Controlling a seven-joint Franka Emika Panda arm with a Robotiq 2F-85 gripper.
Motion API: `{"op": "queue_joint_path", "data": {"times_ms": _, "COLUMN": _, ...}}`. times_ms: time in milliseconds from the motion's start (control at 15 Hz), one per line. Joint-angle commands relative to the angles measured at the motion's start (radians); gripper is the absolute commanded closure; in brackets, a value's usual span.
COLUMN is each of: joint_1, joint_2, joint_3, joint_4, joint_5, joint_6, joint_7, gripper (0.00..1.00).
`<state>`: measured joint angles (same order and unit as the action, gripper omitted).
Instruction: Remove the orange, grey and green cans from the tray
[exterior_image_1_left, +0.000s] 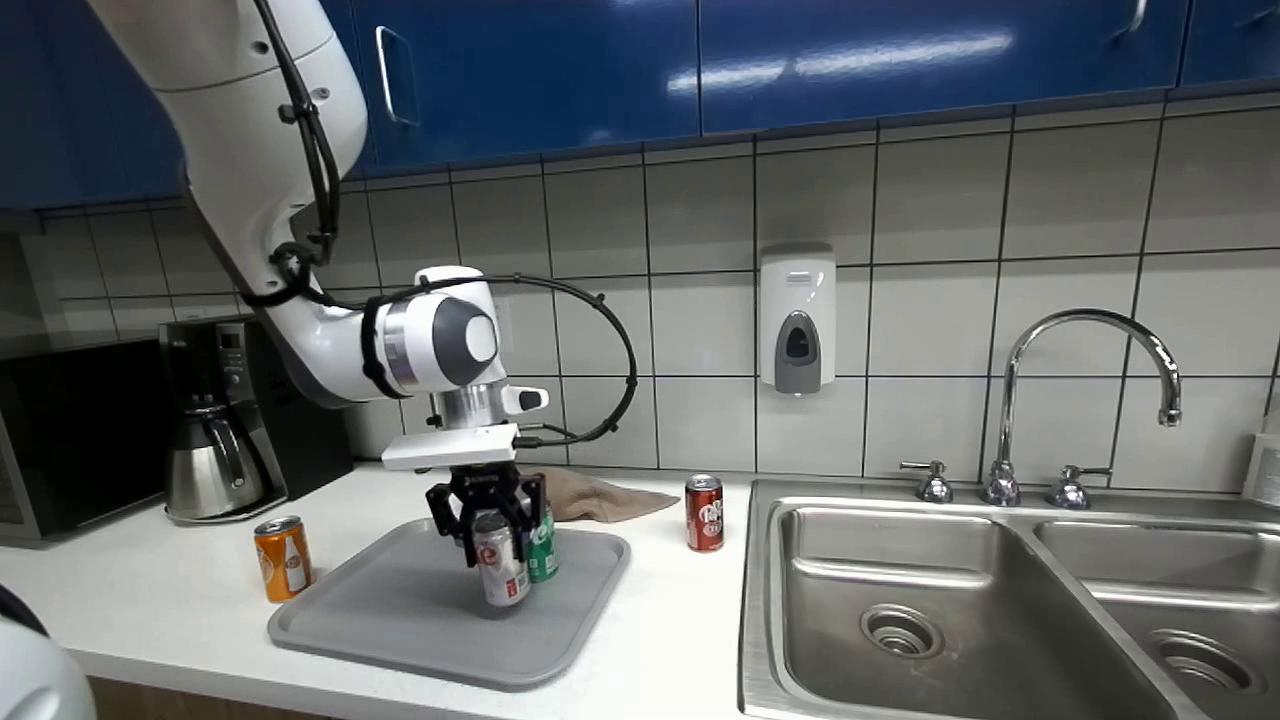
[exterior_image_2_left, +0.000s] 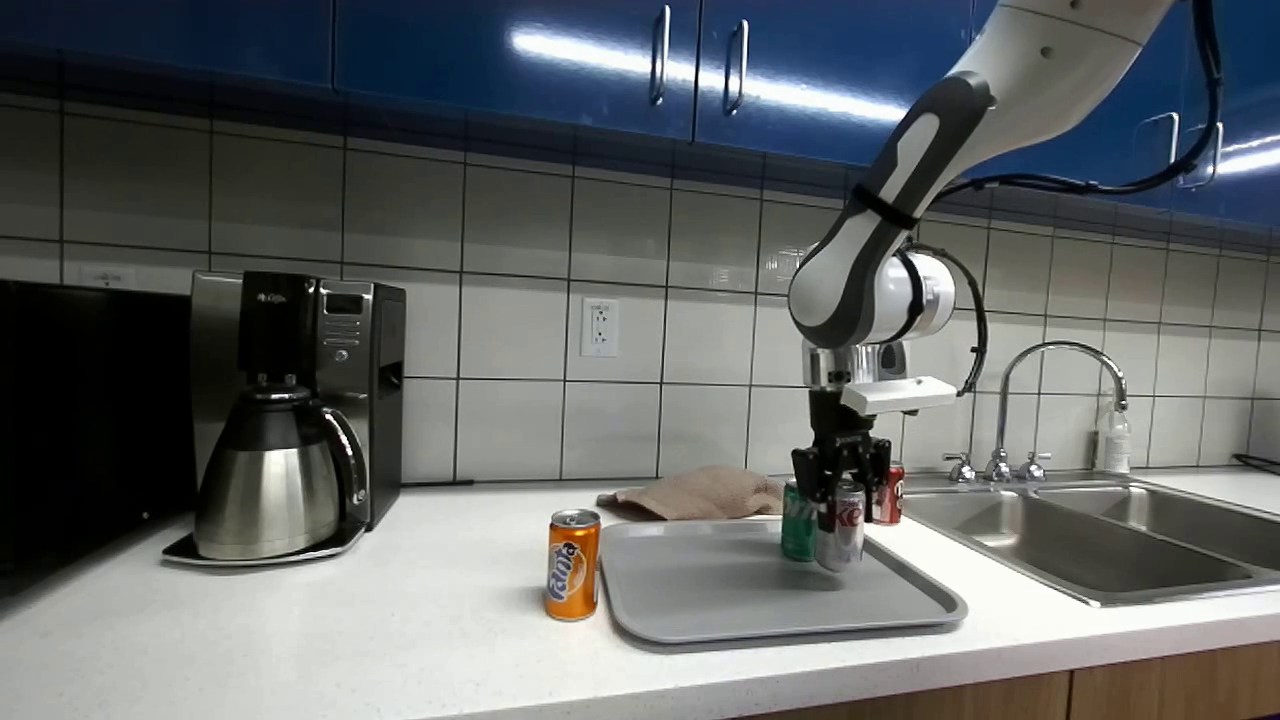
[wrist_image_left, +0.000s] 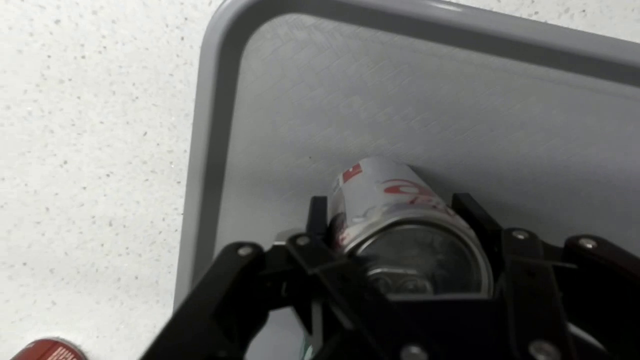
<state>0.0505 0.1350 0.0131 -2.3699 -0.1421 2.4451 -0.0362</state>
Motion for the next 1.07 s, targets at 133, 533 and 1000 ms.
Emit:
{"op": "queue_joint_path", "data": {"times_ms": 133, "joint_1": -0.048, "joint_2": -0.067, "joint_3": -0.024, "joint_4": 0.013, "joint_5": 0.039, "joint_6": -0.077, "joint_7": -0.072, "gripper": 0.62}}
{"op": "queue_joint_path", "data": {"times_ms": 533, "joint_1": -0.093, "joint_2": -0.106, "joint_3": -0.069, "joint_4": 0.003, "joint_5": 0.035, "joint_6": -0.108, "joint_7": -0.109, "gripper": 0.62}}
{"op": "queue_joint_path", "data": {"times_ms": 1000, "joint_1": -0.131, "joint_2": -0.121, "joint_3": -0.113, "joint_4": -0.003, "joint_5": 0.031, "joint_6": -0.122, "joint_7": -0.119, "gripper": 0.62}}
